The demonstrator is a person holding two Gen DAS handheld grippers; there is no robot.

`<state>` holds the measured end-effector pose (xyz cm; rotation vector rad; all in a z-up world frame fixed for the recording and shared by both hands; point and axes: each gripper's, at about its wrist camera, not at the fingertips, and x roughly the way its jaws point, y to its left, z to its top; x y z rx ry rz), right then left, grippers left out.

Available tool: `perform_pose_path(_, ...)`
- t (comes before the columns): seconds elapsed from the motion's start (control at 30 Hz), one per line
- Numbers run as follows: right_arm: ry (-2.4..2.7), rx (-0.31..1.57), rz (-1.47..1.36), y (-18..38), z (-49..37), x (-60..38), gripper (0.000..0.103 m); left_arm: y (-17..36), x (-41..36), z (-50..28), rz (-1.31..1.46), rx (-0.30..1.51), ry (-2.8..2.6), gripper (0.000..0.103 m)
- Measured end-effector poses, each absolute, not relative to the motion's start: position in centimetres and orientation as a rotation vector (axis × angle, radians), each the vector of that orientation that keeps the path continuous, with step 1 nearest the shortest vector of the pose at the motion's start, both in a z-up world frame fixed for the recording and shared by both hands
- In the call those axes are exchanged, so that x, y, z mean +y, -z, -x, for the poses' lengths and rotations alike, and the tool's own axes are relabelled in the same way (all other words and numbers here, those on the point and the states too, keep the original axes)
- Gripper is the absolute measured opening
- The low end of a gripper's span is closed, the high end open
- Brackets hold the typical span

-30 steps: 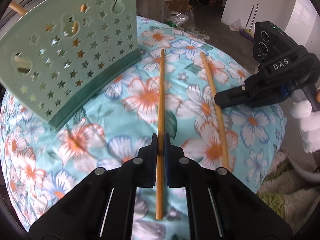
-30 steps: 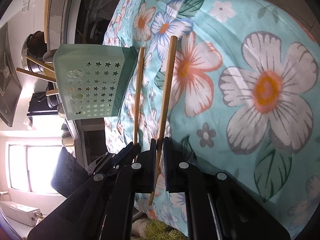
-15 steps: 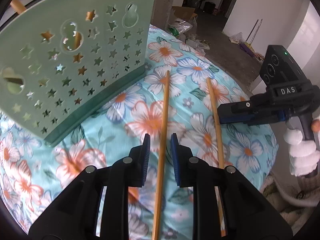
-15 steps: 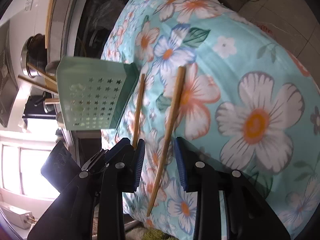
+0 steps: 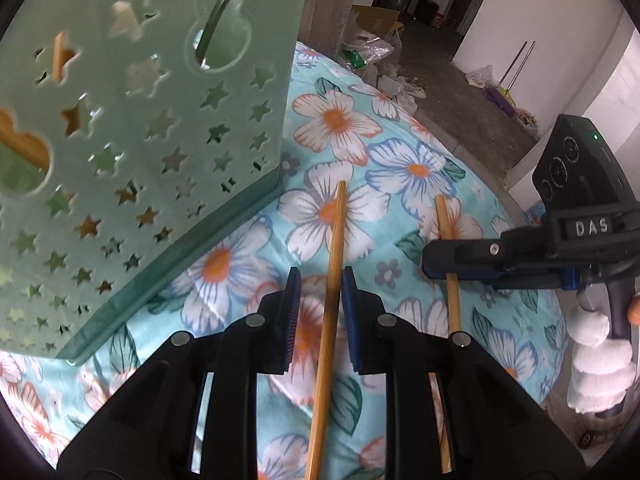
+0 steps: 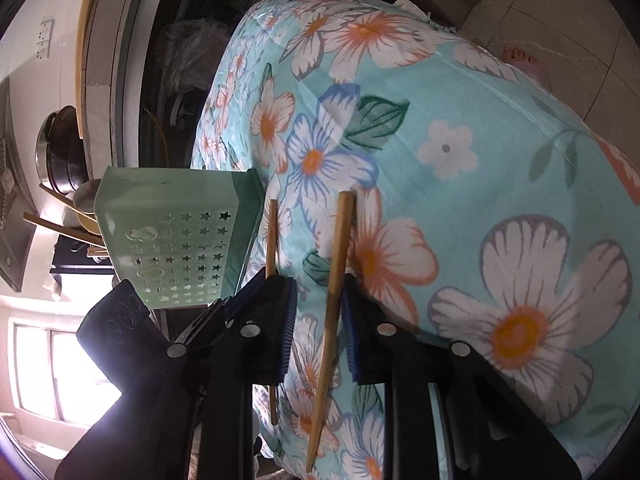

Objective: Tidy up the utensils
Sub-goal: 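Lift both chopsticks with both grippers toward the green holder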

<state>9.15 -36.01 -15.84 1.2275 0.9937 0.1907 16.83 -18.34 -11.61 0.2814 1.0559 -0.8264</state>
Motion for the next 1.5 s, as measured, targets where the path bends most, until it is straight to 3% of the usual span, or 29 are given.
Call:
perform_pose_path(0.17, -0.182, 0.988, -1.24, 16.4, -9.0, -36.2, 0.006, 11.7, -19.0, -16.7, -0.321, 1.025, 0.807, 0.016)
perform_pose_path(0.3, -0.191, 0.973, -1.247, 16.3, -8.8, -36.2, 0.006, 11.6, -19.4, -16.5, -0.35, 1.002, 0.796, 0.006)
perform_pose_path(1.5, -0.22, 0.866, -1.181, 11.5, -7.1, -36.2, 0.007, 5.3, -17.5, -12.1, -0.41, 0.828, 0.697, 0.006)
